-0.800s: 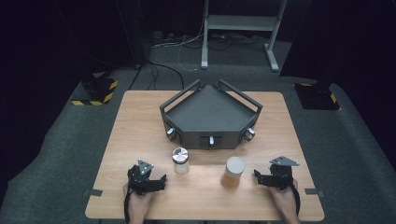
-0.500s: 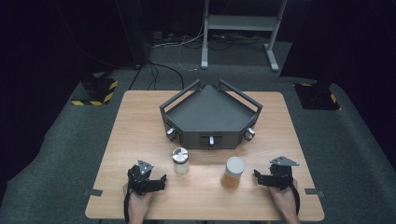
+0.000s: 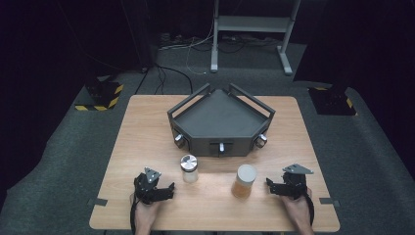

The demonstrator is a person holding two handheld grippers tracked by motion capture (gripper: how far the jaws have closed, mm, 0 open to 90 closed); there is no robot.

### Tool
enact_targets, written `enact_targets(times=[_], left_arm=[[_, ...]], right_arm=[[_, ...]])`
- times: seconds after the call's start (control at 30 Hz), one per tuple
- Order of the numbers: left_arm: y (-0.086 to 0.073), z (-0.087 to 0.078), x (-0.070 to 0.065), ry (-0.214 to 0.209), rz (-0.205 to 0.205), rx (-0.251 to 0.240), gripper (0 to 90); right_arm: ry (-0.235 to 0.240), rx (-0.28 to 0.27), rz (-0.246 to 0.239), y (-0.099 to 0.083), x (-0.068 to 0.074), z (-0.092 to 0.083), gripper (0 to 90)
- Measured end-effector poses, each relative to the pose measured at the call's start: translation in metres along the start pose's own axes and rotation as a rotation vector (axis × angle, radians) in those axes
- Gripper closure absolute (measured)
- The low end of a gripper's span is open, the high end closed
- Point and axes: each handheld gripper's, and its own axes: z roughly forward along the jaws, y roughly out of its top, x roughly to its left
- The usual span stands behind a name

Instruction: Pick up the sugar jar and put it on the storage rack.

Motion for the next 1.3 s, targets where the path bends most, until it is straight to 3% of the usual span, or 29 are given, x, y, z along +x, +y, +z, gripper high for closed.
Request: enact_targets(times=[0.4,0.67,0.8,1.07,1.3], left_arm=[[0.003,0.0,0.001,-0.009,0.011,0.015,3.0],[0.003,-0.003,0.003,-0.038,0.025,0.01,2.6],[0.005,-0.004,0.003,-0.057,0.041,0.013,2.4],[0.013,-0.002,-0.004,-0.106,0.113,0.027,2.1],[0.021,0.002,-0.012,-0.133,0.145,0.026,2.6]], right_arm=[[-0.003,0.003,0.005,0.001,0.0,0.0,7.9],[-0.004,0.003,0.006,0.001,0.0,0.0,7.9],[-0.004,0.003,0.005,0.001,0.0,0.0,7.9],[-0.003,0.003,0.005,0.001,0.0,0.0,7.9],[-0.004,0.003,0.006,0.001,0.0,0.0,7.9]])
